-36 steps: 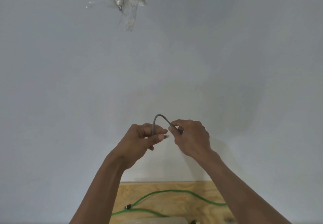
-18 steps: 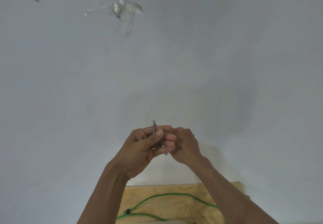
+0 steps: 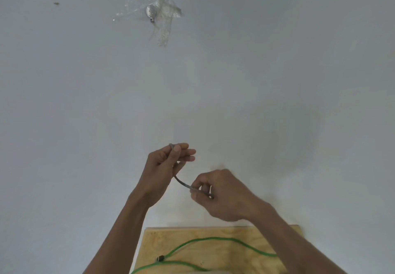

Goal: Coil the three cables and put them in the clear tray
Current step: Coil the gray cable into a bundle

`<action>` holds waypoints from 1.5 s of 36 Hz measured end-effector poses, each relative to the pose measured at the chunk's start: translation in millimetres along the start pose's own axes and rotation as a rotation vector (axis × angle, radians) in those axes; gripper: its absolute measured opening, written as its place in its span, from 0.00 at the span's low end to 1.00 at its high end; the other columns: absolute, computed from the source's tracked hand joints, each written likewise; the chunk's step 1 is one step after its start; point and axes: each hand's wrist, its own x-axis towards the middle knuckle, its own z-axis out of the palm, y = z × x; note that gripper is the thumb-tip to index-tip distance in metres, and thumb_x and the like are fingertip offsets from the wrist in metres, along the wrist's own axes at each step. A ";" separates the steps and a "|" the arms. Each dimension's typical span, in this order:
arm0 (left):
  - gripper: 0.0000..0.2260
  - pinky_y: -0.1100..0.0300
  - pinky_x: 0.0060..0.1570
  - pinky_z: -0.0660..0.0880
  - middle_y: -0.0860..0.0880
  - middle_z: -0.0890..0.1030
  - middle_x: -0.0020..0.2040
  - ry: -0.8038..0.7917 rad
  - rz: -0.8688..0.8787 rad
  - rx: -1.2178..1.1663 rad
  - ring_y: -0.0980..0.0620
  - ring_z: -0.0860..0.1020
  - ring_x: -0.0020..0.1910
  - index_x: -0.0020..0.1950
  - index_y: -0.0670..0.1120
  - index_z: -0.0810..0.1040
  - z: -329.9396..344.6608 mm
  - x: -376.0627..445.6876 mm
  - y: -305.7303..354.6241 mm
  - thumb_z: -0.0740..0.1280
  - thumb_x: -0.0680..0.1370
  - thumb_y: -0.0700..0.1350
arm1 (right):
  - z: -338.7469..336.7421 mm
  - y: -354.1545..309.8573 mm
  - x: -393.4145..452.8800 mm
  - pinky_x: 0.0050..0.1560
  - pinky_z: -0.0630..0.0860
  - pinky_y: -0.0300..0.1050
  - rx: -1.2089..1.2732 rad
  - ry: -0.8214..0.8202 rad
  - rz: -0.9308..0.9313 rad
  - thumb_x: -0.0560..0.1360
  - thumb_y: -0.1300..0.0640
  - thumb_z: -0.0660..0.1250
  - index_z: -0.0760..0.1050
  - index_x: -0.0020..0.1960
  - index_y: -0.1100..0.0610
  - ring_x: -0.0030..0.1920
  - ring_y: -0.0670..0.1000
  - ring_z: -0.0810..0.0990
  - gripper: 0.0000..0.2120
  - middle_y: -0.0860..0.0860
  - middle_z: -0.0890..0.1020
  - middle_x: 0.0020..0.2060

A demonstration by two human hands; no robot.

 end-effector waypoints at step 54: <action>0.32 0.51 0.41 0.77 0.38 0.81 0.37 -0.386 -0.192 -0.078 0.42 0.79 0.36 0.38 0.39 0.81 47.6 -46.7 5.6 0.48 0.82 0.60 | -64.8 16.2 16.8 0.42 0.79 0.43 0.473 0.182 -0.152 0.65 0.57 0.82 0.83 0.41 0.58 0.37 0.47 0.83 0.10 0.49 0.85 0.36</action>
